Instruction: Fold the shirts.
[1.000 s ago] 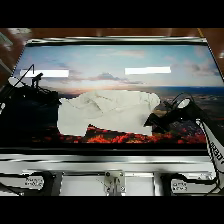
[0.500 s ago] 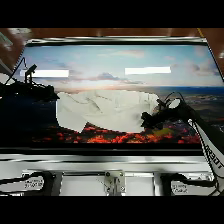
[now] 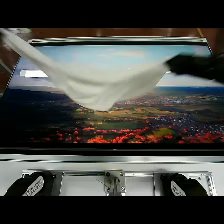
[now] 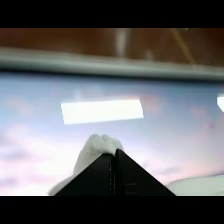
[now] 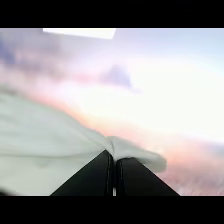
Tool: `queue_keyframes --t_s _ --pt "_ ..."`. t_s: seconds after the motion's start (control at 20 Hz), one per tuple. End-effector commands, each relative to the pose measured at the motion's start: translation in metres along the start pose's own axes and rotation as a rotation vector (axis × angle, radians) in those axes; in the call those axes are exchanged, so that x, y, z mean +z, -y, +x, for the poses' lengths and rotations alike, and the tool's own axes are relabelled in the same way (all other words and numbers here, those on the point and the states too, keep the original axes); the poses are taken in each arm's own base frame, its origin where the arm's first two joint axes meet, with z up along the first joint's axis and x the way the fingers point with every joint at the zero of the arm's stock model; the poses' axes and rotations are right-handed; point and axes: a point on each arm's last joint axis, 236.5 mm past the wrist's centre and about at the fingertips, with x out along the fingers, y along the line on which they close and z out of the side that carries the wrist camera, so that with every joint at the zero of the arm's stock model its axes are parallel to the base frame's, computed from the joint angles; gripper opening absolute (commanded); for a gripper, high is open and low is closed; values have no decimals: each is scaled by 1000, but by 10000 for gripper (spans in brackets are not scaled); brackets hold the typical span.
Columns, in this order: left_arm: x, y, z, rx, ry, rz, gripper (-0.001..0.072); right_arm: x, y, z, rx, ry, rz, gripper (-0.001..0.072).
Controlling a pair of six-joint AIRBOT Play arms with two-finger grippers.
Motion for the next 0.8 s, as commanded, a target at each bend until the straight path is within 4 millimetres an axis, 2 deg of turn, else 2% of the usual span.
queue_keyframes --t_s 0.0,0.05,0.1,0.15,0.25,0.5,0.65,0.75 --pt "150 81 -159 13 581 156 36 144 -26 -206 -243 589 -163 62" --pt "157 98 -188 -2 635 162 36 152 -36 -240 -265 650 -181 62" --pt "158 112 -211 -22 665 157 36 152 -43 -265 -279 679 -199 62" --pt "153 123 -227 -28 666 172 35 146 -48 -276 -283 672 -204 62" --pt "137 131 -242 3 619 212 35 124 -51 -283 -287 604 -201 62" --pt "79 105 -250 157 386 196 35 66 -33 -277 -352 369 -164 62" --pt "59 90 -247 223 293 235 36 43 -3 -281 -478 263 -146 62" --pt "47 82 -234 228 226 225 36 32 15 -276 -536 191 -129 62"
